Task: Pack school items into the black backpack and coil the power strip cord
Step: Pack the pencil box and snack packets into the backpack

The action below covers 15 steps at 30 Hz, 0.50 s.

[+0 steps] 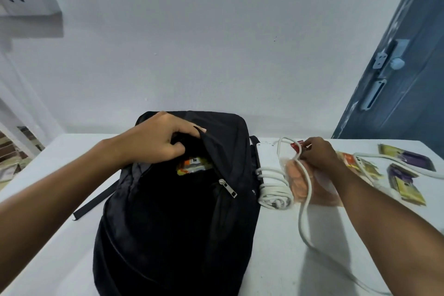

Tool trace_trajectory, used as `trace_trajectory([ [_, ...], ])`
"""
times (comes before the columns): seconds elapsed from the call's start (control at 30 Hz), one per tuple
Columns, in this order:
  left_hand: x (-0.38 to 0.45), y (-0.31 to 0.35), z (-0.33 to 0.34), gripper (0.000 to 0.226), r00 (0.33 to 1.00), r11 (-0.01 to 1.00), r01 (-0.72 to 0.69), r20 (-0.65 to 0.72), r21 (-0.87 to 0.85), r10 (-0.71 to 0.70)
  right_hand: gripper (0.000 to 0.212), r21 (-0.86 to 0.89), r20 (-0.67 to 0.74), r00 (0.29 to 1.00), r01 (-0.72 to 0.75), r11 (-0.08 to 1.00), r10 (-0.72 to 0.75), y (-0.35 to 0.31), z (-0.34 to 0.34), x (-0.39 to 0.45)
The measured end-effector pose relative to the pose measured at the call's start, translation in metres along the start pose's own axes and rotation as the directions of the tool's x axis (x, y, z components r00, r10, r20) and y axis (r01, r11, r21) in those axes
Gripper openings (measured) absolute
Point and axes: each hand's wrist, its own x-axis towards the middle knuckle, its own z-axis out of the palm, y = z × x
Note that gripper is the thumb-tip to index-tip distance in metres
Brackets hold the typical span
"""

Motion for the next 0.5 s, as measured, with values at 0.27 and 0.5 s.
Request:
trace_trajectory([
  [0.27, -0.002, 0.003, -0.005, 0.053, 0.998, 0.999, -0.038, 0.044, 0.025, 0.037, 0.019, 0.346, -0.409, 0.88, -0.096, 0.933, 0.242, -0.03, -0.022, -0.024],
  [0.5, -0.002, 0.006, -0.016, 0.058, 0.987, 0.995, -0.084, 0.144, 0.06, 0.075, 0.03, 0.877, 0.405, 0.683, -0.103, 0.47, -0.607, -0.167, -0.101, -0.145],
])
